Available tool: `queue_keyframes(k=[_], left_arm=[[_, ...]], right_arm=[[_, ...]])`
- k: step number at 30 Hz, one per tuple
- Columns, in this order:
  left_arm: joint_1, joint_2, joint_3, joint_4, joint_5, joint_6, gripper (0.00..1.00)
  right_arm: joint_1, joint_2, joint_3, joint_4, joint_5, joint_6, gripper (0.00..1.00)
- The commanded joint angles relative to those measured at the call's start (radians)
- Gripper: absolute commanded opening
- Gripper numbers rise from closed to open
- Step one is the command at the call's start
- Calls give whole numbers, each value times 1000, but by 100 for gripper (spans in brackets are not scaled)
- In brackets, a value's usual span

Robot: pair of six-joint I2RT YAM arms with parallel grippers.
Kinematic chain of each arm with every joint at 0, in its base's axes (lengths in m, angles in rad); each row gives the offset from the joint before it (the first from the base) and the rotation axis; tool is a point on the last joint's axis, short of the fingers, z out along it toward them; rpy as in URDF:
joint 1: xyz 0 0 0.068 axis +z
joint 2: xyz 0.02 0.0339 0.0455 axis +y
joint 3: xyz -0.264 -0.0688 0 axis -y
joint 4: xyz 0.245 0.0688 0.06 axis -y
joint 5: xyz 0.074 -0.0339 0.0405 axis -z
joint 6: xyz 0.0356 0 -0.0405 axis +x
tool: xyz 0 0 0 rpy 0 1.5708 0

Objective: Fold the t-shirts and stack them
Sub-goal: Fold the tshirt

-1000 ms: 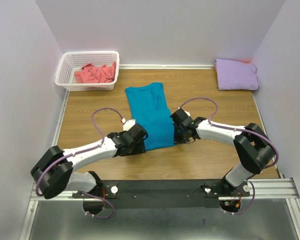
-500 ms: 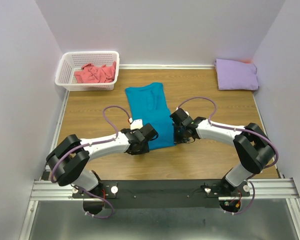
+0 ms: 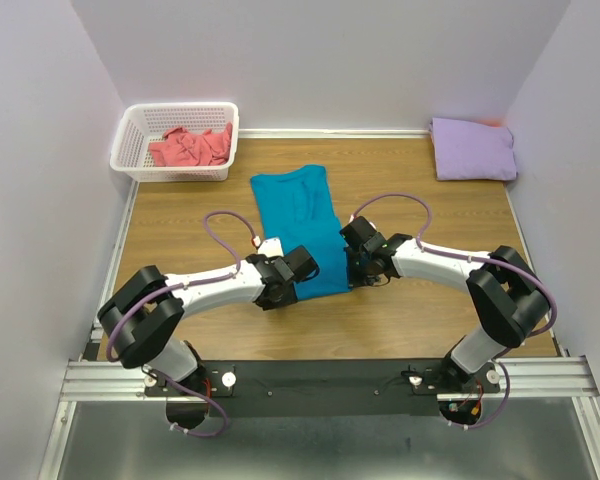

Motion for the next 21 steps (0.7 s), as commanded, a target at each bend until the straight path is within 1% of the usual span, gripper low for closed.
queue_keyframes(k=[1,6,9,13,19,20,21], left_arm=[[-7,30,20,-12,-57,-39,47],[-7,86,22,9,-42,-29,47],[-7,93,-6,25,-26,-33,40],[-7,98,-28,49,-12,-33,37],[-7,113,-41,66,-5,-20,23],[-7,112,-44,71,-2,-15,13],[-7,112,-49,74,0,-13,7]], right_arm=[[8,45,-50,-79,-15,-40,1],[8,45,-55,-75,-15,-44,1],[8,40,-63,-73,-16,-44,1],[8,39,-67,-73,-16,-41,1],[8,45,-66,-73,-21,-44,1],[8,45,-69,-73,-21,-46,1],[8,45,-70,-73,-22,-46,1]])
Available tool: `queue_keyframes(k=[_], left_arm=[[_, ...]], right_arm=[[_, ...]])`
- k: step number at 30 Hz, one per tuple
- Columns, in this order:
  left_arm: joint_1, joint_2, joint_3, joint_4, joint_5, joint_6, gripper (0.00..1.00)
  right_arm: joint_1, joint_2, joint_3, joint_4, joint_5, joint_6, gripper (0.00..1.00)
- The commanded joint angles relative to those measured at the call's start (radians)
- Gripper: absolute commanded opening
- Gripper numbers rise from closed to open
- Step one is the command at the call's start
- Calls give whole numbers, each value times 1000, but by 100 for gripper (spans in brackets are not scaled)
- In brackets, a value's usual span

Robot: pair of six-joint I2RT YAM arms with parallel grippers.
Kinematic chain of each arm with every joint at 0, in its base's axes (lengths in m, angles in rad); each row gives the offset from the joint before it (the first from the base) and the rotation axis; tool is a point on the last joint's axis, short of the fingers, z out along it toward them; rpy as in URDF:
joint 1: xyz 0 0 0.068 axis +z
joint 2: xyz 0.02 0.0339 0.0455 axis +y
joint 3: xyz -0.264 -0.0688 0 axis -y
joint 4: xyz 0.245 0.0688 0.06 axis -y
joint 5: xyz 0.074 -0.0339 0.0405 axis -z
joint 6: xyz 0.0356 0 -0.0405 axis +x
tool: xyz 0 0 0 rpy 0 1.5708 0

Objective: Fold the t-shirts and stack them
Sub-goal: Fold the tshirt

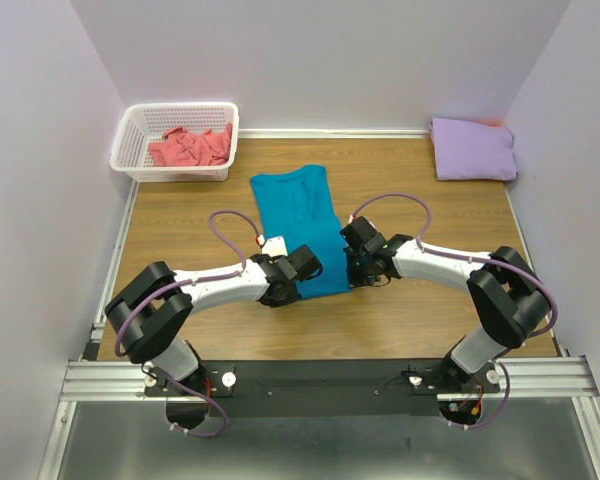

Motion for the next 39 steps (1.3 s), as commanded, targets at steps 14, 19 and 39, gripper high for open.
queue_keyframes(k=[14,19,39], left_arm=[[-326,-80,17,-244,155,-38,0],[-574,-94,142,-389,263,-155,0],[-293,-548,198,-486,133,-137,0]], right_arm=[[34,-256,-158,-388,-196,-2,1],[70,-459,-167,-578,-310,74,1],[62,-249,489,-823,-26,-19,1]])
